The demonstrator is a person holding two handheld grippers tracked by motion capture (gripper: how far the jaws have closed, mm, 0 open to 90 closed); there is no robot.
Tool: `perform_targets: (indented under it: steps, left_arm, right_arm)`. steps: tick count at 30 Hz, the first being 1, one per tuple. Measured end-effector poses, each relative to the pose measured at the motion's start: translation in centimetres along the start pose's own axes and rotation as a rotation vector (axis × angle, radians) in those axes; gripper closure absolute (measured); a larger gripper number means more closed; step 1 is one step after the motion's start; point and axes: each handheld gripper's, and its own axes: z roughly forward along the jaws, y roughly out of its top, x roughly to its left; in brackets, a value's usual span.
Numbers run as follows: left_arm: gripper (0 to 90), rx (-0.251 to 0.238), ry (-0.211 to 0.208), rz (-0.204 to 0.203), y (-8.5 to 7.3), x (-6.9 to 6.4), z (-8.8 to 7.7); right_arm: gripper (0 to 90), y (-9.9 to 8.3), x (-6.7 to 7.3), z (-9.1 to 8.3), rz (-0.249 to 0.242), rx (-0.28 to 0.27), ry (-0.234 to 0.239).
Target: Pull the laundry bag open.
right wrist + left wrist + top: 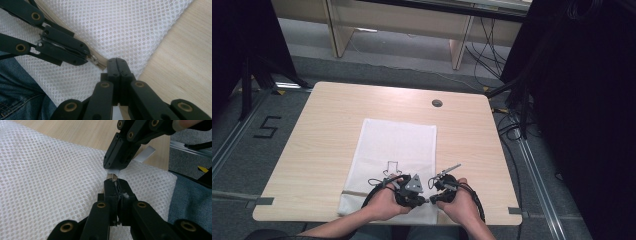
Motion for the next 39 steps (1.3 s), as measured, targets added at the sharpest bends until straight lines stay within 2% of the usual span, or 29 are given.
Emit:
perform_targets:
  steps: [3, 5, 11, 14, 16, 17, 18, 20, 21, 23, 24, 25, 28, 29, 34, 36, 37, 39]
  left_arm:
    - [87.2, 0.004, 0.004, 0.003, 0.0, 0.0, -0.1]
    - [87.2, 0.003, 0.001, 0.017, 0.0, 0.0, -0.2]
    - [87.2, 0.015, 0.011, 0.021, -0.1, 0.2, -0.8]
    - [87.2, 0.006, 0.006, 0.005, -0.2, 0.1, -0.9]
    - [87.2, 0.008, 0.007, 0.011, -0.2, 0.1, -0.9]
    - [87.2, 0.011, 0.009, 0.014, -0.2, 0.1, -1.0]
    - [87.2, 0.012, 0.009, 0.016, -0.2, 0.1, -1.0]
    - [87.2, 0.009, 0.006, 0.023, -0.2, 0.2, -1.1]
    - [87.2, 0.015, 0.012, 0.018, -0.2, 0.2, -1.2]
    - [87.2, 0.01, 0.007, 0.026, -0.2, 0.3, -1.4]
    - [87.2, 0.01, 0.007, 0.026, -0.2, 0.3, -1.4]
    - [87.2, 0.008, 0.01, 0.009, -0.3, 0.2, -1.5]
    - [87.2, 0.009, 0.011, 0.015, -0.4, 0.2, -1.6]
    - [87.2, 0.013, 0.013, 0.02, -0.3, 0.3, -1.6]
    - [87.2, 0.011, 0.012, 0.018, -0.3, 0.2, -1.6]
    - [87.2, 0.012, 0.011, 0.036, -0.3, 0.3, -1.7]
    - [87.2, 0.009, 0.011, 0.017, -0.3, 0.2, -1.7]
    - [87.2, 0.012, 0.014, 0.023, -0.3, 0.2, -1.8]
  right_arm:
    - [90.0, 0.0, 0.2, 0.0, 0.011, 0.0, -0.005]
    - [90.0, 0.0, 0.1, 0.0, -0.012, -0.003, -0.006]
    - [90.0, 0.0, 0.2, -0.1, -0.001, -0.002, -0.007]
    - [90.0, 0.0, 0.2, -0.1, -0.009, -0.003, -0.006]
    - [90.0, 0.0, 0.2, -0.1, 0.001, 0.004, -0.01]
    - [90.0, 0.0, -0.1, 0.1, -0.037, -0.013, -0.006]
    - [90.0, 0.0, 0.2, 0.0, -0.005, 0.001, -0.01]
    - [90.0, 0.0, 0.2, -0.1, 0.001, 0.005, -0.011]
    - [90.0, 0.0, 0.1, 0.0, -0.02, -0.005, -0.008]
    - [90.0, 0.0, 0.2, -0.1, 0.005, 0.005, -0.012]
    - [90.0, 0.0, 0.2, -0.1, 0.005, 0.005, -0.012]
    - [90.0, 0.0, 0.2, -0.1, 0.001, 0.002, -0.011]
    - [90.0, 0.0, 0.2, -0.1, -0.001, 0.005, -0.009]
    - [90.0, 0.0, 0.1, 0.0, -0.016, -0.004, -0.007]
    - [90.0, 0.0, 0.1, 0.0, -0.014, -0.004, -0.006]
    - [90.0, 0.0, 0.2, 0.0, -0.011, -0.003, -0.006]
    - [90.0, 0.0, 0.2, -0.1, -0.013, -0.001, -0.006]
    - [90.0, 0.0, 0.1, 0.0, -0.017, -0.003, -0.005]
